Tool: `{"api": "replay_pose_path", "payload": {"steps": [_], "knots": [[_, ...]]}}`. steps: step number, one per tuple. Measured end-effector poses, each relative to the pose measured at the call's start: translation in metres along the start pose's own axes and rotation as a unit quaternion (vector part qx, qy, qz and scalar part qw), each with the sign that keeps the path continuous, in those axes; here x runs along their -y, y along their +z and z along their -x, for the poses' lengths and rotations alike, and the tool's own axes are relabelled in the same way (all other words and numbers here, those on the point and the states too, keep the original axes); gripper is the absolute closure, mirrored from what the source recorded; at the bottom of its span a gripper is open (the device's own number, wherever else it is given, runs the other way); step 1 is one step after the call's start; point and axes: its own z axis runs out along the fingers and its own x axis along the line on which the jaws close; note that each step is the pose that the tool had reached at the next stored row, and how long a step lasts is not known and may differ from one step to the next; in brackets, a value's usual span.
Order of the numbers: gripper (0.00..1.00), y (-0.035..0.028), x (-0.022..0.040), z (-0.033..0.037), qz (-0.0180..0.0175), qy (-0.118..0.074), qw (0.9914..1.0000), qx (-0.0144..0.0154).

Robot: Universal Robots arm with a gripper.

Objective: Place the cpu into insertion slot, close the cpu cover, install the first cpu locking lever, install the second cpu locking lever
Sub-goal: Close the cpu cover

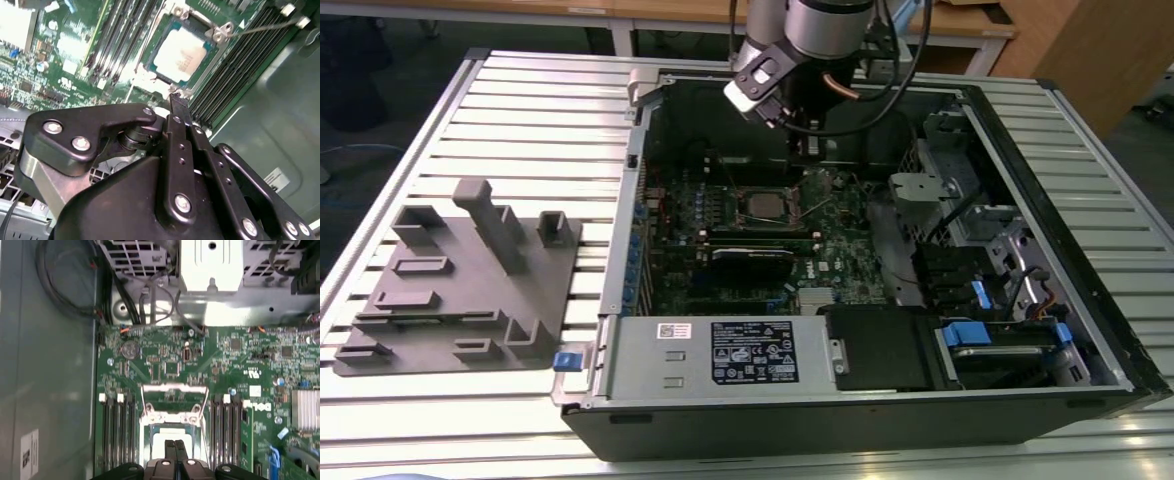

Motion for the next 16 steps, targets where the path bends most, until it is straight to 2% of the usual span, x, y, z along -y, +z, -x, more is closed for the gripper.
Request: {"api": "replay_pose_path", "payload": {"steps": [9, 16], "knots": [[0.89, 0.0006, -0.0241, -0.0001, 0.0, 0.0, 1.0, 0.0], [0.89, 0.0012, -0.0456, -0.0002, 0.0, 0.0, 1.0, 0.0]]}}
